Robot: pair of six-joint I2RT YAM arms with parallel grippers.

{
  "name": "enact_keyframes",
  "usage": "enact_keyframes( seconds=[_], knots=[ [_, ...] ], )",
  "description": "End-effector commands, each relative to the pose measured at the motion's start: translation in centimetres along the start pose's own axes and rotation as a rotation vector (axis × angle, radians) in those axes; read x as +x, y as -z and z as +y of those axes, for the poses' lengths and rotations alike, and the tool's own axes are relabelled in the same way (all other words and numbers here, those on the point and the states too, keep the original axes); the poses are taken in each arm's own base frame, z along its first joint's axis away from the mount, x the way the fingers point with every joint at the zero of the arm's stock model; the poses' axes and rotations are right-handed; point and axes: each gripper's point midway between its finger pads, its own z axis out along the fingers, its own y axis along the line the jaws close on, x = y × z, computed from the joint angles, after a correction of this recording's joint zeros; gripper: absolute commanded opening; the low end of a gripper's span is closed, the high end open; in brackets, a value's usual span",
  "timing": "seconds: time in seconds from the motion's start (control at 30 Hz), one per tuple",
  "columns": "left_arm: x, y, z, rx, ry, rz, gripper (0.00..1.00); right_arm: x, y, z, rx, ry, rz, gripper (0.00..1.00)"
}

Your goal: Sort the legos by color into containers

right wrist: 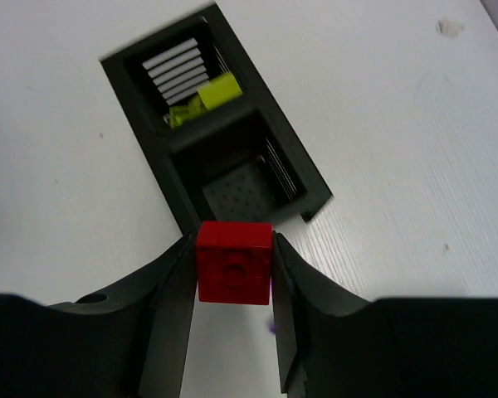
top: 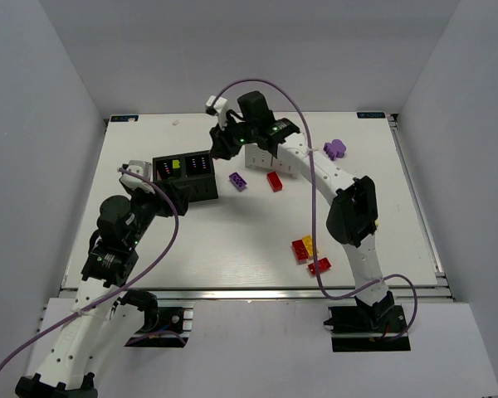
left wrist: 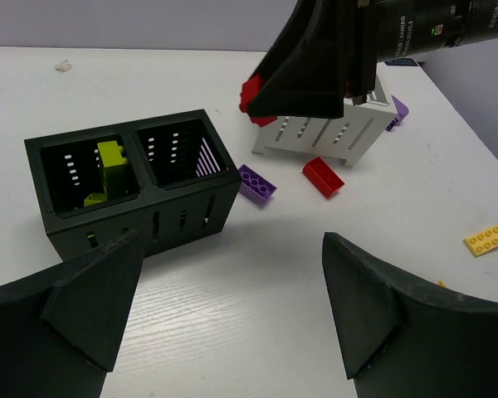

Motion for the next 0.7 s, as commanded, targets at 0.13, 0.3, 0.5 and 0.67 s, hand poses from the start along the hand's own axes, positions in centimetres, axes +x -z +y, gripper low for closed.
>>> enact_keyframes(
  seconds=[0.13,0.3,0.5,0.67],
  knots=[
    [0.0,0.1,0.9,-0.044,0.0,-0.006,0.98,-4.4,-3.8,2.0,-0.021,0.006,-0.174,0.0],
    [0.1,0.0,0.9,-0.044,0.0,-0.004,0.98,-2.6,-6.3,1.2,0.002,-0.043,-0.165,0.0],
    [0.3,-0.1,0.7,-0.034,0.002,0.001,0.98,-2.2,-7.3,-0.2,0.055,-0.035,-0.177,0.07],
    [0.4,-0.1,0.7,-0.03,0.001,0.005,0.98,-2.1,-7.0,0.3,0.039,-0.036,-0.168,0.55]
  ],
)
